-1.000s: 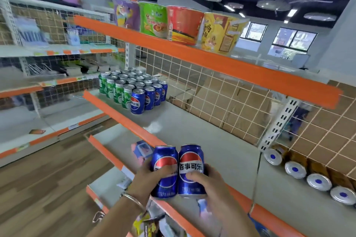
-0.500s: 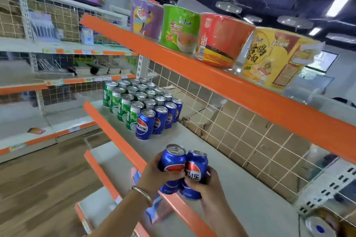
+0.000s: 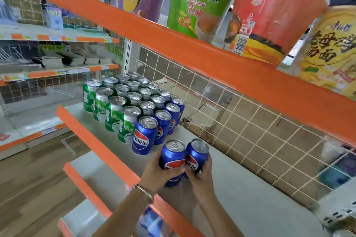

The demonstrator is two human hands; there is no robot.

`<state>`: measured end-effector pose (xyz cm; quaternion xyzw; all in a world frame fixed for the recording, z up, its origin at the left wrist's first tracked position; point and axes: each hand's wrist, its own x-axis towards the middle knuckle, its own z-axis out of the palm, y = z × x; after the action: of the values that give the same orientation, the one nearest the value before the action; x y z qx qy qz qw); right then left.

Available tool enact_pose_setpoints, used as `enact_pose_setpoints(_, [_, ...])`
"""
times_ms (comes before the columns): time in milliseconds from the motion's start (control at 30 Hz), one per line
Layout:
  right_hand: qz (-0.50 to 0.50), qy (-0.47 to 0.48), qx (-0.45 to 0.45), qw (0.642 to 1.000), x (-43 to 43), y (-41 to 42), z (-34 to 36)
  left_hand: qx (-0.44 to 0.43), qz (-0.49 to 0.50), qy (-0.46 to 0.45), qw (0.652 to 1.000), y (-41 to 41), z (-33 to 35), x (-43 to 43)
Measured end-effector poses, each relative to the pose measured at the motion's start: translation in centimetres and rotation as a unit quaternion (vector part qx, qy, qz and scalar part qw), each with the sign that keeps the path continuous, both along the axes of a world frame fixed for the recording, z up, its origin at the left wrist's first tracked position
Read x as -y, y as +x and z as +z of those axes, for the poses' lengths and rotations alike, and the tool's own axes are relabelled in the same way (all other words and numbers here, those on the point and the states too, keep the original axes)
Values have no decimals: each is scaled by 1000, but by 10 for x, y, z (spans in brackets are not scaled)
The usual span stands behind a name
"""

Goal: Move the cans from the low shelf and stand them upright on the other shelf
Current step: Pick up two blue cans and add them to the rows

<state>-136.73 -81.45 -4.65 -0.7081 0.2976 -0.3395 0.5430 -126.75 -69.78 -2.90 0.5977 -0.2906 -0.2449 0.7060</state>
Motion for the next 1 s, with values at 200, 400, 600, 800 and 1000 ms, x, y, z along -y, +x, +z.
enact_pose_setpoints(200, [-105,-92,-136,981,25,40,11,147,-59,99,982,2,-9,-13])
enact_pose_setpoints(400, [-98,-72,-173,977,68,76,26,159,-69,119,978,7,-10,-17])
enact_pose_setpoints(600, [-92,-25,-178,979,94,103,15,158,-74,120,977,8,-12,-17])
enact_pose_setpoints(800, [-116,-64,-208,969,108,134,10,117,-101,100,983,14,-12,-15])
enact_pose_setpoints(1000, [-104,57,-174,978,117,137,15,94,-116,99,984,14,-12,-14])
